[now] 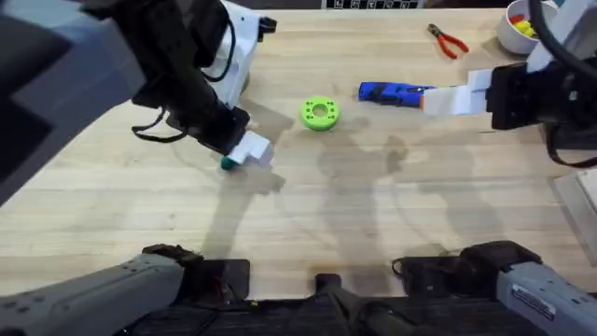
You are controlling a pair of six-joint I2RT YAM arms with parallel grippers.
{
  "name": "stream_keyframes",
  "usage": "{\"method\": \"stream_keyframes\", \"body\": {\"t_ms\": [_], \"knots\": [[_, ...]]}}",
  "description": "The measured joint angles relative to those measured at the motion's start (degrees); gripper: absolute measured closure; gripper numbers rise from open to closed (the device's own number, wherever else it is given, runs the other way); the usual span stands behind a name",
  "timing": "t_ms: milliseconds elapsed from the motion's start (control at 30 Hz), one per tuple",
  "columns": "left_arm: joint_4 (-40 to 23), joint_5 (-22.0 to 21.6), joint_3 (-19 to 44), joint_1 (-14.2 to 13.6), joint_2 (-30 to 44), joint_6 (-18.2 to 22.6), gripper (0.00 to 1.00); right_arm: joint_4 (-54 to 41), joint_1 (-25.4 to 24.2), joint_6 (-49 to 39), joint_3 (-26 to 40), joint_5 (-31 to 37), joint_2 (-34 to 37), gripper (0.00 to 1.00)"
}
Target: Pick up the gripper from the table and insert it into the empty holder that is missing its gripper. Then pick up a screw, insert it into the mounting hole, and use the screwdriver to tighten it. Finally, clean up the table by picking up the vegetable and placing it into the bucket.
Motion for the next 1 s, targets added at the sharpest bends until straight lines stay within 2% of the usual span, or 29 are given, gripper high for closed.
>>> {"method": "stream_keyframes", "body": {"t_ms": [333,733,900,1000], "knots": [[-0.1,-4.5,0.0,0.0,10.3,0.2,0.015,0.0,0.0,0.0,0.0,0.0,0.0,0.009],[5.2,-4.8,0.1,0.0,20.7,0.3,0.009,-0.1,0.0,0.0,0.0,0.0,0.0,0.008],[6.0,-4.5,0.1,0.0,23.5,0.3,0.058,-0.3,0.0,0.0,0.0,0.0,0.0,0.007],[6.3,-4.5,0.1,0.0,23.5,0.3,0.129,-0.3,0.0,0.0,0.0,0.0,0.0,0.009]]}}
